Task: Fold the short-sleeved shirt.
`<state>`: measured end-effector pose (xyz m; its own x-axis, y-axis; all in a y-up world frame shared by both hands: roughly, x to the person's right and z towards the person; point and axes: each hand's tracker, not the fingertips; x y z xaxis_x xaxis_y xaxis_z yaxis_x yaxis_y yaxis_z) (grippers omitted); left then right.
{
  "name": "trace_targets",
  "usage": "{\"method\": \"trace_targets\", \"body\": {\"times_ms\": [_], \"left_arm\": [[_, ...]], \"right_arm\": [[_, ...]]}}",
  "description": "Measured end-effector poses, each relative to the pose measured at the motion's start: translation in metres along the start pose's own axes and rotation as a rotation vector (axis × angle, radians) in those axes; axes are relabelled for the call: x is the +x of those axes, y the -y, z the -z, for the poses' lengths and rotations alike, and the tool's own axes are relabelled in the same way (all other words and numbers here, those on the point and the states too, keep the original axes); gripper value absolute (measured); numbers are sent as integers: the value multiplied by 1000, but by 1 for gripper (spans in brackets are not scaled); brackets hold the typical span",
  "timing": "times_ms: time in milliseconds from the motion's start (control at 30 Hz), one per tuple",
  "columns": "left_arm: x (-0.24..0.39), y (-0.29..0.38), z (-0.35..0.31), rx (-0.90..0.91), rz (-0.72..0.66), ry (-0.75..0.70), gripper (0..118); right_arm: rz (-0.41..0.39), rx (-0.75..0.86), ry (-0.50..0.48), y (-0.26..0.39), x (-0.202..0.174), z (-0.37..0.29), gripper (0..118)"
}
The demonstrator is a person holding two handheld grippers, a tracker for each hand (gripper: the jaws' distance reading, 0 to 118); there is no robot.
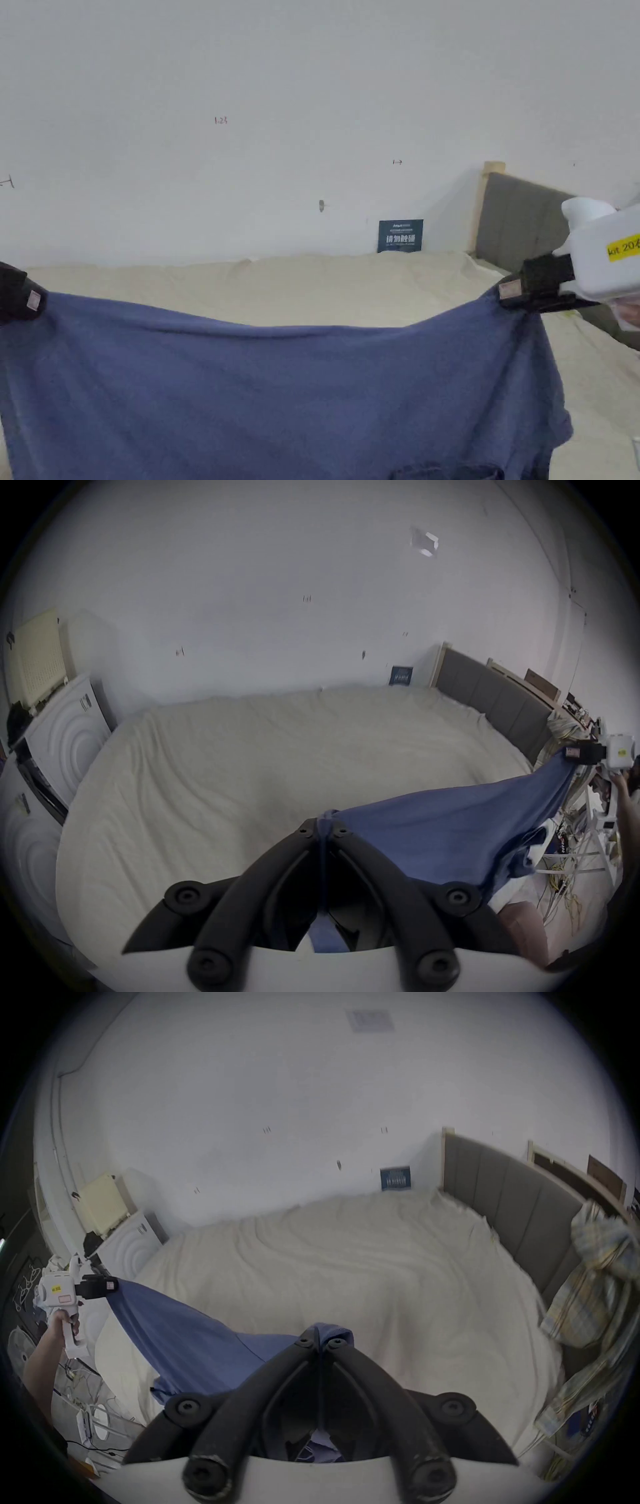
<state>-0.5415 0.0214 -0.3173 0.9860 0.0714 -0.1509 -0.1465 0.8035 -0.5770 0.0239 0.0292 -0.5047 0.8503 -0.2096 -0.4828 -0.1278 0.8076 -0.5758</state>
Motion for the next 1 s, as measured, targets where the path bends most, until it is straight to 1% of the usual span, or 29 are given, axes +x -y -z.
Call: {"method": "trace_targets", "body": {"times_ms": [133,233,300,367,433,467,500,567,633,700,767,800,833,867,900,933,1000], "left_arm": [[11,-32,-51,113,35,-36,3],[13,-58,-79,187,22,-55,3],[9,-78,-89,198,-7,-75,3],[8,-98,-95,228,-16,-95,3],[-1,-118,-91,254,-24,-121,3],[-5,-128,-90,274,-52,-114,3],[-8,-138,-88,285,-106,-110,3],[-34,-163,-69,298,-121,-123,3],[-40,-179,-56,319,-128,-141,3],[-47,-195,-43,350,-124,-176,3],[-60,-211,-31,406,-141,-173,3],[-66,-219,-28,437,-172,-139,3],[-75,-227,-22,438,-237,-60,3],[-81,-236,-15,432,-293,-37,3],[-84,-245,-10,453,-314,-53,3],[-82,-252,-9,481,-310,-73,3],[-79,-266,-10,586,-235,-112,3]], "right_arm": [[-11,80,-16,-44,-20,-43,0],[-28,126,-16,-74,-30,-59,0],[-44,151,5,-100,-39,-66,0],[-36,191,59,-121,-47,-65,0],[-38,203,50,-141,-54,-55,0],[-41,221,48,-152,-58,-48,0],[-41,231,60,-165,-63,-40,0],[-38,250,82,-188,-70,-24,0],[-10,269,91,-209,-76,-8,0],[52,303,81,-230,-82,6,0],[37,330,76,-252,-90,21,0],[21,354,94,-262,-93,27,0],[3,373,121,-270,-97,31,0],[-13,393,155,-281,-101,38,0],[-29,427,176,-289,-100,44,0],[-34,467,194,-298,-103,50,0],[-50,538,175,-308,-105,52,0]]}}
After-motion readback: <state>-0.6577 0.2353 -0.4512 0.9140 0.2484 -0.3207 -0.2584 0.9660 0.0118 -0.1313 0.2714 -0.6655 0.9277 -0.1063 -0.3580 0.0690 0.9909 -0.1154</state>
